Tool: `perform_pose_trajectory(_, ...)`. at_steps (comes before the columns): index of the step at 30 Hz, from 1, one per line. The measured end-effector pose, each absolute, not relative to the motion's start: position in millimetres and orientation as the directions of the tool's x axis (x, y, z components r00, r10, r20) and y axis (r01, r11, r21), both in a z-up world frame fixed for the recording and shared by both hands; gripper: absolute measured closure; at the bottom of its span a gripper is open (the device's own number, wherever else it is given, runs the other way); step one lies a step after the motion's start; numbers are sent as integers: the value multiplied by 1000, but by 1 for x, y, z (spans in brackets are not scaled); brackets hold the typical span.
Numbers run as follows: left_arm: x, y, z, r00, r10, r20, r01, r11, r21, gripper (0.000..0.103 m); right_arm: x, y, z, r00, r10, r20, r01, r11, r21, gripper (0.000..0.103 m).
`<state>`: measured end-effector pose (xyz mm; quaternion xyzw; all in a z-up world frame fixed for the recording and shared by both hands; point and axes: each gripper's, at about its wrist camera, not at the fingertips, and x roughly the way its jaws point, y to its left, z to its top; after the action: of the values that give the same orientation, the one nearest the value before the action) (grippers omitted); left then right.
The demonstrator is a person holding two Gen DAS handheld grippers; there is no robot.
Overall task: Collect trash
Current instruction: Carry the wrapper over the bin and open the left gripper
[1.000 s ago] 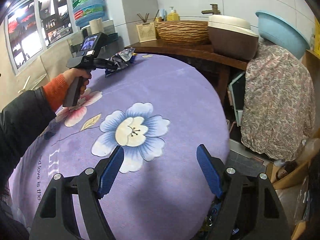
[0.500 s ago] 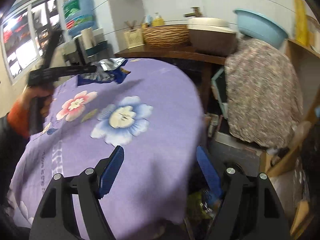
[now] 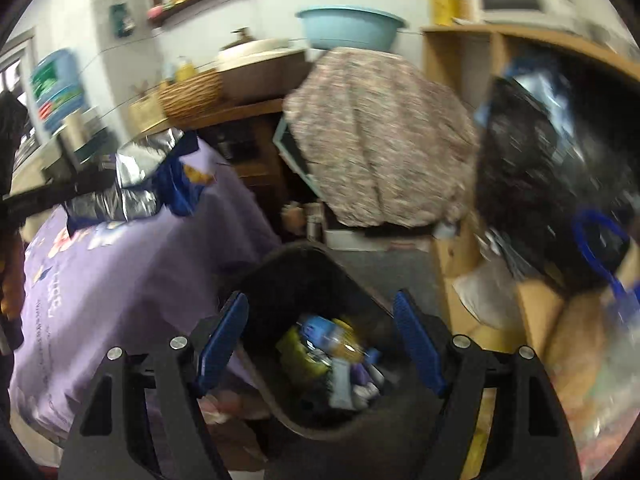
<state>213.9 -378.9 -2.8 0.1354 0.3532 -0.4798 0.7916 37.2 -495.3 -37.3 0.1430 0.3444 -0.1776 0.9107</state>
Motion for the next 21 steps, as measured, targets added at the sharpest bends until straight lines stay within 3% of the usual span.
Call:
perform_pose_trajectory(12,182,-463,-123,181,-477,-860,851,514,-106,95,-4,-517,-91,632,-285,-721,522,844,124,28)
perform_pose_trajectory(13,183,-464,-130,174,-465,-868,846,522,-110,90,-6,-519,-92,632,-281,-722,524,842,131,28)
perform_pose_trajectory(15,186,-466,-140,147,-447,-882,840,527,-127,67,-8,-521,-95,632,-278,-723,528,838,139,28)
perform_pose_trajectory(17,187,-462,-141,156,-463,-872,828,542,-140,38,-10,-522,-97,630,-279,-724,533,834,143,28)
perform_pose_trajectory(21,189,-455,-131,174,-485,-857,820,554,-147,34,-15,-523,-99,629,-281,-725,543,826,151,28)
